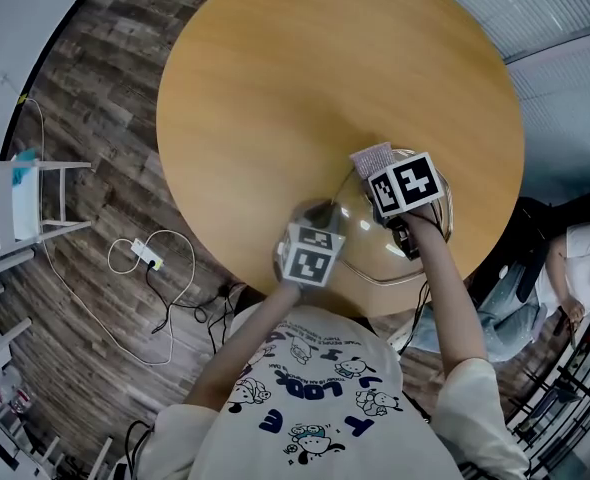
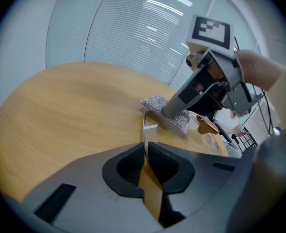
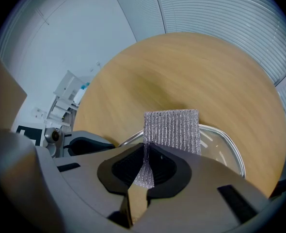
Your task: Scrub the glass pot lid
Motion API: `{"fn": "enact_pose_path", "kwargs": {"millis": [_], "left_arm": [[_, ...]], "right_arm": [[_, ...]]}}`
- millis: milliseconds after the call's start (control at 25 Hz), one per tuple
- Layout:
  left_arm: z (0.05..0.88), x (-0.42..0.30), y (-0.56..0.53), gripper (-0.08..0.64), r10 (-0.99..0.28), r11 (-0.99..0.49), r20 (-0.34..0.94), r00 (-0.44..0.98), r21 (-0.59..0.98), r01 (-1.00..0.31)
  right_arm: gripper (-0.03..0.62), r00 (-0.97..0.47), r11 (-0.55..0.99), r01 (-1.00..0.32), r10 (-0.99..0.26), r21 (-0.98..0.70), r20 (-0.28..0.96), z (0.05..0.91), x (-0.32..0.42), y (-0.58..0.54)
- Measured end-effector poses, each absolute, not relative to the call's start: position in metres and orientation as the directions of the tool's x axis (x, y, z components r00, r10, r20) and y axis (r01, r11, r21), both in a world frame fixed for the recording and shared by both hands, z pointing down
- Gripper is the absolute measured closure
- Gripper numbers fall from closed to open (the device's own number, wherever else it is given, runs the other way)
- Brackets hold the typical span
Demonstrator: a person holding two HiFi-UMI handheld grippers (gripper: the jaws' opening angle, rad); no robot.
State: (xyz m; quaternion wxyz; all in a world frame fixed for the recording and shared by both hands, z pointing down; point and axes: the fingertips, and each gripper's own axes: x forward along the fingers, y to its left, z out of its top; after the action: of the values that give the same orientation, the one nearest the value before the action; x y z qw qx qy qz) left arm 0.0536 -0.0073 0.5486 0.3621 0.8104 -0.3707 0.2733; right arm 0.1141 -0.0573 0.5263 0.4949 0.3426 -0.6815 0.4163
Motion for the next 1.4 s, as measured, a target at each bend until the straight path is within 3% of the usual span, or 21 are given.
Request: {"fn": "enact_pose_path", "kwargs": {"millis": [1400], "left_arm": [[0.549, 0.052, -0.01, 0.526, -0.419, -0.473, 0.708, 0.568, 0.364, -0.802]], "right_arm": [[0.547, -0.219, 0.21, -0.96, -0.165, -0.183, 0.962, 0.518, 0.209, -0.054]]}}
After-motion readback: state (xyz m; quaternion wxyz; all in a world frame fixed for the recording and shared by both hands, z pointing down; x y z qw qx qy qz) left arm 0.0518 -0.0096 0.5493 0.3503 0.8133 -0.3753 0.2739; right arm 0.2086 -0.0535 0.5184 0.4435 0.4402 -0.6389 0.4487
